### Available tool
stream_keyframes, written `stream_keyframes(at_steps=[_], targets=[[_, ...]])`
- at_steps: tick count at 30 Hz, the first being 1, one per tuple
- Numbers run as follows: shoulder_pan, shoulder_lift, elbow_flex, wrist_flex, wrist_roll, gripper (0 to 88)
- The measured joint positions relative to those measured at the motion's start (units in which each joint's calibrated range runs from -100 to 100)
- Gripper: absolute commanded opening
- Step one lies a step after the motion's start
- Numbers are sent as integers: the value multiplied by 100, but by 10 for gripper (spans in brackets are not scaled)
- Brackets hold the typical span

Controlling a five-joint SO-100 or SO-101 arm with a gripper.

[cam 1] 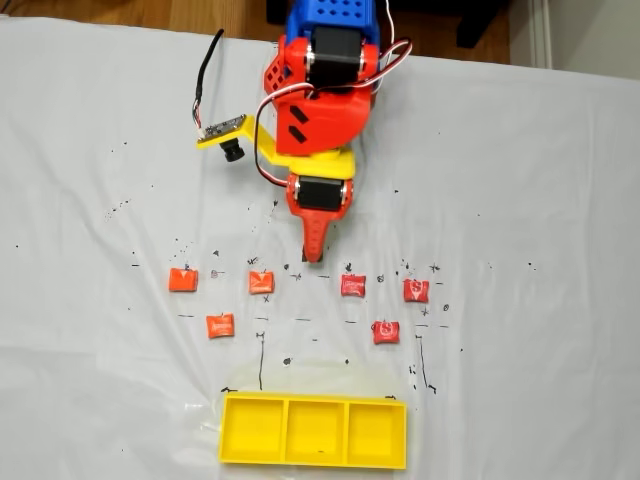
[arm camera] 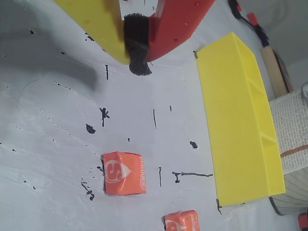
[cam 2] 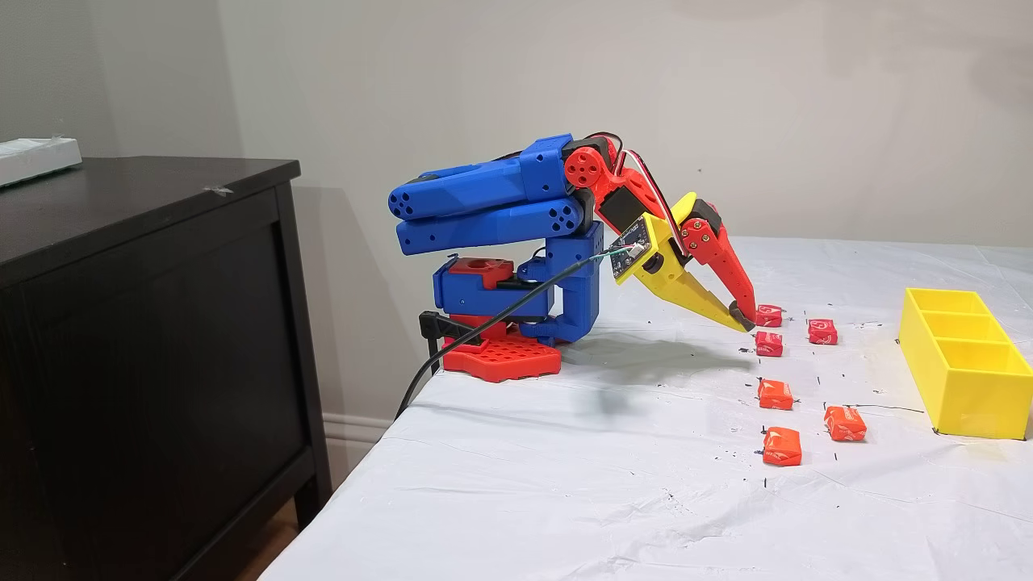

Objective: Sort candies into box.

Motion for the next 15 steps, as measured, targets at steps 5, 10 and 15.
stream_keyframes(at_steps=[5,10,15], targets=[[0,0,0,0,0,2],[0,0,0,0,0,2],[16,0,0,16,68,1]])
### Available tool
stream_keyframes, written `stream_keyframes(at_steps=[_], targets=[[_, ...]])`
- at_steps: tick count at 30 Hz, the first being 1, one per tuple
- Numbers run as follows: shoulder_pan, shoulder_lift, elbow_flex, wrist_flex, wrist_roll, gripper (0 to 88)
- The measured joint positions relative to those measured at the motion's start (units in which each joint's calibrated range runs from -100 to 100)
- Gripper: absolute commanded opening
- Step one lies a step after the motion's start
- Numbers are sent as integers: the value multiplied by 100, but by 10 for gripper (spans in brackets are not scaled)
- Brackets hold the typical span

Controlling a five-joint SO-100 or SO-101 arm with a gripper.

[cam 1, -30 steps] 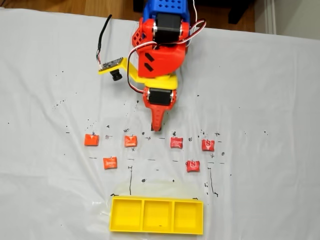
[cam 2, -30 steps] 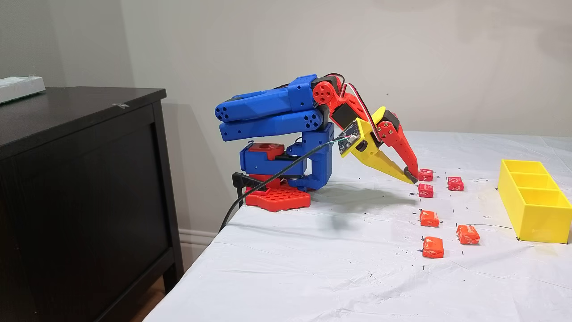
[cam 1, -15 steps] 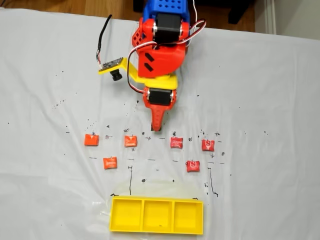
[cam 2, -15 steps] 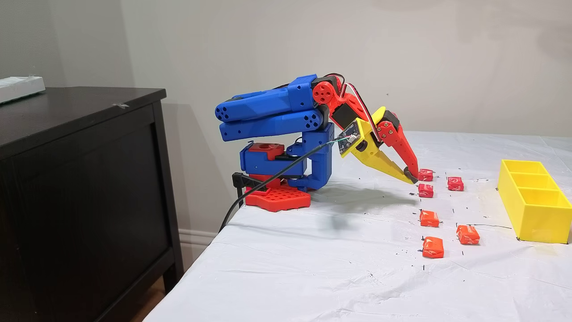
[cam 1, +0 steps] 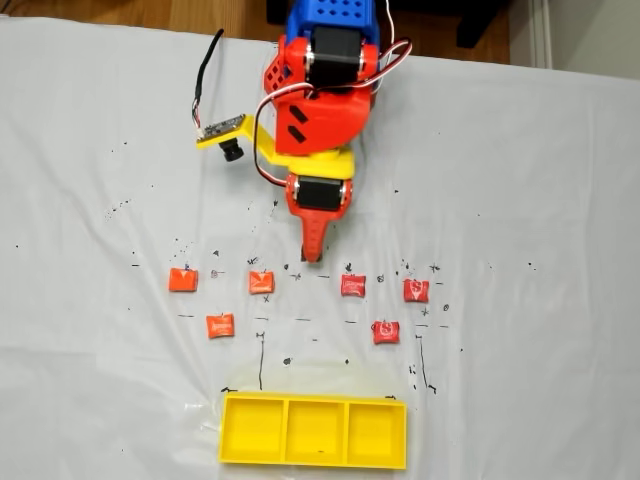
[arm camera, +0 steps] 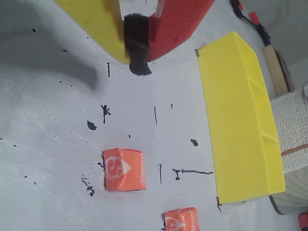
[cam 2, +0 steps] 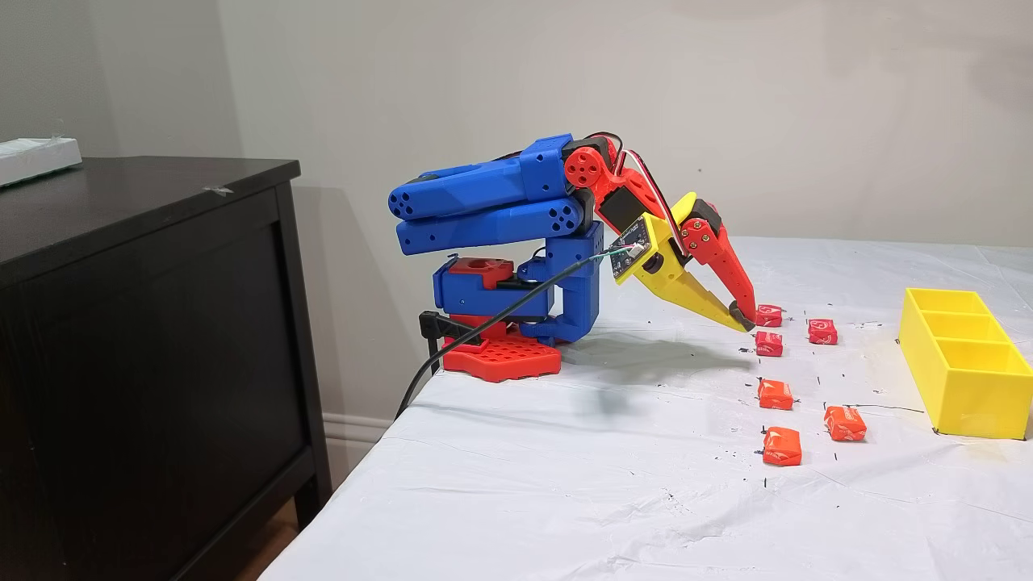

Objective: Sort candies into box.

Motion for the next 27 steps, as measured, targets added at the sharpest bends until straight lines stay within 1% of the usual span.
stream_keyframes(at_steps=[7,16,21,27], targets=[[-211,0,-17,8,137,0],[-359,144,-1044,651,5,0],[-515,1337,-1985,683,-103,0],[-812,3443,-3781,1206,-103,0]])
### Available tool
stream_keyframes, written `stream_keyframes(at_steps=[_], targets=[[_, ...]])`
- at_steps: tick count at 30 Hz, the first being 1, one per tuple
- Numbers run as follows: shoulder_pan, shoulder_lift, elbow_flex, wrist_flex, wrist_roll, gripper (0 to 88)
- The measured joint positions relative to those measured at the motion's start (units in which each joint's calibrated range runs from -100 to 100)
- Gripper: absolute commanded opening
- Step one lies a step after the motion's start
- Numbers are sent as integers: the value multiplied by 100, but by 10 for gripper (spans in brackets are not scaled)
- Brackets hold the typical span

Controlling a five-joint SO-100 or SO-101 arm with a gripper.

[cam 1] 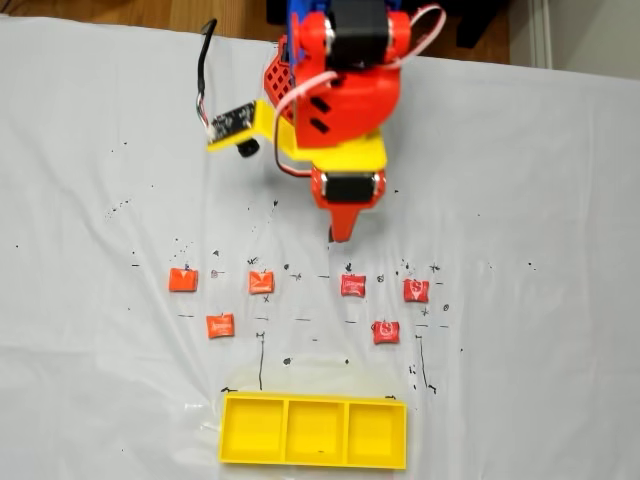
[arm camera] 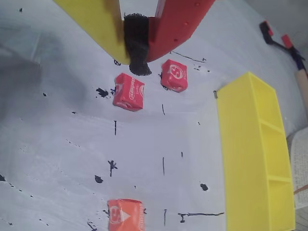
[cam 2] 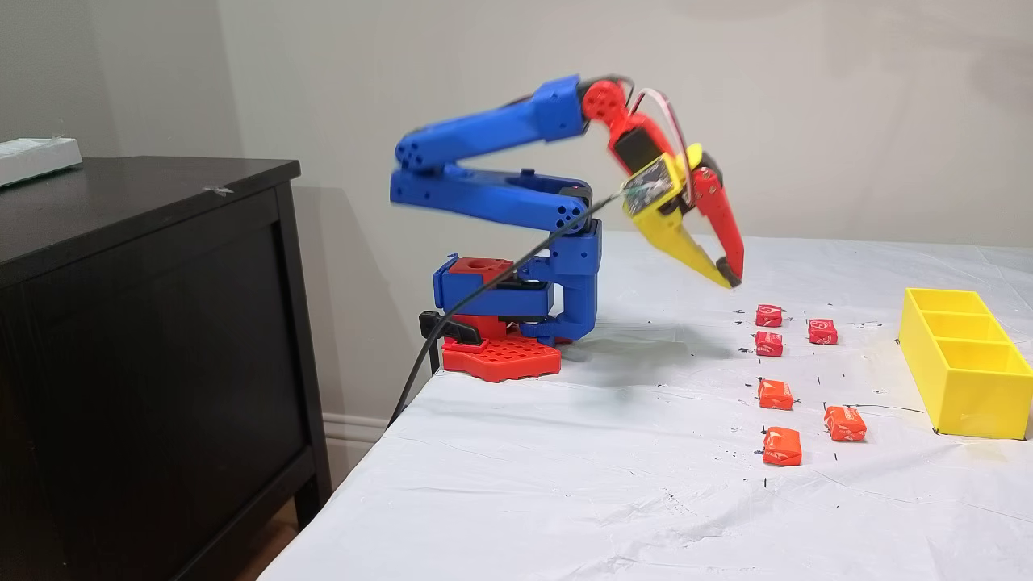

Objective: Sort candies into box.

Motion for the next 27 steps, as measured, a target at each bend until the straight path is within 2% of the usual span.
stream_keyframes(at_steps=[6,18,27], targets=[[-538,702,-907,484,-147,0],[-1498,2657,-2609,794,-498,1],[-1693,3926,-3670,881,-381,13]])
